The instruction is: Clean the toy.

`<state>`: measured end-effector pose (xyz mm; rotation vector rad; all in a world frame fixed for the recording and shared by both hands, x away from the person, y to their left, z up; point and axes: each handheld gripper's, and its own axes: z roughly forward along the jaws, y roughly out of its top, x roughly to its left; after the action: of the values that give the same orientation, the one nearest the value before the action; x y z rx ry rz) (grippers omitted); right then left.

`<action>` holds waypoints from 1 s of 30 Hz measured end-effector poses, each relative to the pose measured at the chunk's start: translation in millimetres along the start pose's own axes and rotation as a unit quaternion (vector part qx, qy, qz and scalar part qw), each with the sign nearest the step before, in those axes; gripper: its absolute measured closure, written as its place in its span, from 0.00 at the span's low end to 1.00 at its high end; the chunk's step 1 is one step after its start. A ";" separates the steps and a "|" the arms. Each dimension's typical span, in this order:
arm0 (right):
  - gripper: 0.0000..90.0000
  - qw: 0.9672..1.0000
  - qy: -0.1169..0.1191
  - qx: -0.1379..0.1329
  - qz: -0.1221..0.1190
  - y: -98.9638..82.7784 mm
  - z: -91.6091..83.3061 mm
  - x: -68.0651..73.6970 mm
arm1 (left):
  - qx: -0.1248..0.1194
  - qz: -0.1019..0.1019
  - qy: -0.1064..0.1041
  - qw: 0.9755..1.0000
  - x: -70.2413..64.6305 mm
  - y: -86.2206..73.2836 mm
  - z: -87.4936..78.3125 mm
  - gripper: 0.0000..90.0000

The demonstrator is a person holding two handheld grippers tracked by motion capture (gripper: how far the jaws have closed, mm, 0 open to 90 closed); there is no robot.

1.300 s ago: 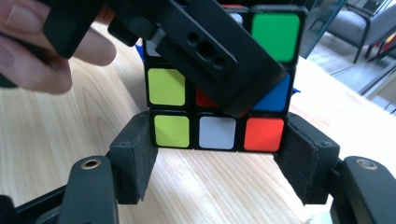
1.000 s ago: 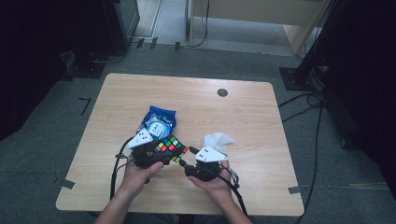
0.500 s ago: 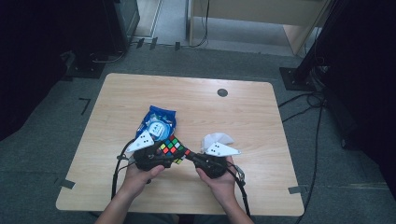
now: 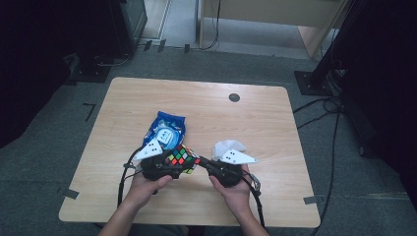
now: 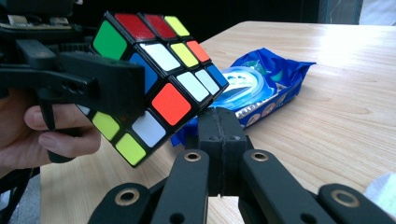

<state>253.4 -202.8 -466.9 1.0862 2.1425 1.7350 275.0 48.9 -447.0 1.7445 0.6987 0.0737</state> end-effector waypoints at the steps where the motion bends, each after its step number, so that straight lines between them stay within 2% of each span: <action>1: 1.00 1.000 0.000 -0.003 -0.002 0.3 -0.2 -0.2 | 0.000 0.000 -0.001 1.000 -0.2 -0.2 0.1 0.37; 8: 1.00 1.000 0.002 -0.016 -0.003 3.5 -5.0 0.0 | 0.015 0.017 -0.002 1.000 -3.5 -2.6 3.8 0.37; 11: 1.00 1.000 0.006 -0.022 -0.004 5.1 -7.5 -0.7 | 0.013 0.028 0.000 1.000 -5.5 -2.8 3.6 0.37; 14: 0.98 0.999 0.004 -0.022 -0.023 8.6 -10.4 -0.1 | 0.012 0.048 0.016 0.999 -8.9 -2.2 3.1 0.37; 15: 0.93 0.999 -0.007 -0.029 -0.032 11.6 -13.1 -0.8 | 0.012 0.050 0.018 0.999 -9.0 -2.2 3.1 0.37; 17: 0.82 0.996 -0.064 -0.039 -0.041 19.3 -21.8 -6.2 | 0.010 0.046 0.014 0.999 -7.5 -2.9 2.8 0.37; 18: 0.75 0.994 -0.098 -0.037 -0.038 22.8 -27.3 -14.0 | 0.011 0.046 0.016 0.999 -6.9 -3.3 2.9 0.37; 21: 0.64 0.988 -0.150 -0.016 -0.010 20.5 -36.9 -38.5 | 0.017 0.051 0.035 0.998 -5.3 -5.1 4.8 0.37; 24: 0.58 0.983 -0.182 0.014 0.015 8.9 -34.1 -58.8 | 0.021 0.048 0.034 0.998 -4.0 -6.4 6.3 0.37; 26: 0.55 0.981 -0.187 0.046 0.024 -0.7 -25.1 -68.7 | 0.023 0.053 0.038 0.998 -4.3 -7.0 7.6 0.37; 28: 0.53 0.977 -0.200 0.080 0.010 -10.1 -11.5 -73.8 | 0.025 0.053 0.036 0.998 -5.3 -7.5 9.0 0.37; 30: 0.52 0.974 -0.204 0.100 0.006 -16.4 -2.1 -75.8 | 0.030 0.060 0.040 0.997 -6.6 -8.2 10.5 0.37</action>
<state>299.7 -253.0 -503.7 1.3686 2.0738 1.1841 270.4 37.7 -455.6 1.8497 0.6592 0.2082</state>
